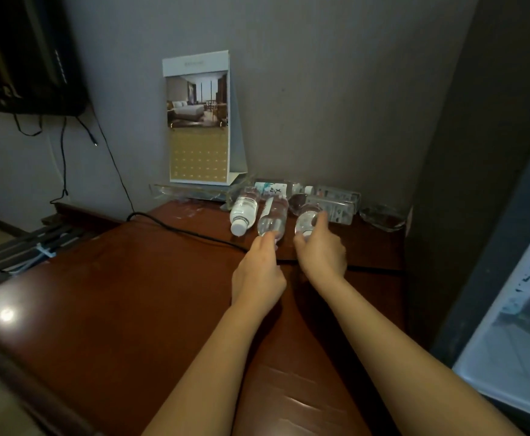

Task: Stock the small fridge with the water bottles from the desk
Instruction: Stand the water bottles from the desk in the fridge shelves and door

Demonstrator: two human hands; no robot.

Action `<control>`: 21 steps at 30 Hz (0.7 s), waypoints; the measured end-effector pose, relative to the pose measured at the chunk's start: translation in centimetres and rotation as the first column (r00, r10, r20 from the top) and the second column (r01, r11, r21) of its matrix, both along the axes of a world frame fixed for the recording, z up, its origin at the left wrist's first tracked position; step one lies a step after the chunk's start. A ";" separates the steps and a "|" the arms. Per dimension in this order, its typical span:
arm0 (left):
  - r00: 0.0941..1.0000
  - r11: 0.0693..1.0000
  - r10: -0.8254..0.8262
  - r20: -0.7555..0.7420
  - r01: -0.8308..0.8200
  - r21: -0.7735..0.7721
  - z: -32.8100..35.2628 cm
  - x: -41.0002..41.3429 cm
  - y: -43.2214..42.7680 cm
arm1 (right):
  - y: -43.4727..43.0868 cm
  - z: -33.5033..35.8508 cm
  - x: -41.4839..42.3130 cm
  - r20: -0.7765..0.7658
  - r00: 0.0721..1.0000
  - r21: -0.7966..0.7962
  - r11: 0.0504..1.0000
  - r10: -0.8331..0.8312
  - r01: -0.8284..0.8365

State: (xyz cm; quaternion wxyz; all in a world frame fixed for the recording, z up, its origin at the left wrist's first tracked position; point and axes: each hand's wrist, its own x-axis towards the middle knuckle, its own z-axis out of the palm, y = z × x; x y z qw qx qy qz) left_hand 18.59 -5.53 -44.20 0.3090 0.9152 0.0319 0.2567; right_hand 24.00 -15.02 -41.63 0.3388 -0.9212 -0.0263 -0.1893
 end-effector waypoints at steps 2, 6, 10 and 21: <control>1.000 1.000 -0.014 -0.007 0.014 0.000 -0.1 0.1 0.1 | -0.4 1.3 0.2 -0.078 0.997 0.152 0.988 -0.003 0.015; 0.998 0.999 -0.051 -0.035 0.051 -0.009 -0.1 0.1 0.1 | -1.4 3.2 0.4 -0.154 0.988 0.498 0.865 0.020 0.061; 0.996 0.996 -0.083 -0.023 0.083 0.017 -0.1 0.2 0.1 | -1.8 3.7 -0.9 -0.144 0.987 0.639 0.768 0.076 0.034; 0.973 0.964 -0.143 0.182 0.178 -0.198 1.0 -0.3 0.4 | -4.4 9.3 -7.2 0.306 0.948 0.295 0.939 0.084 -0.178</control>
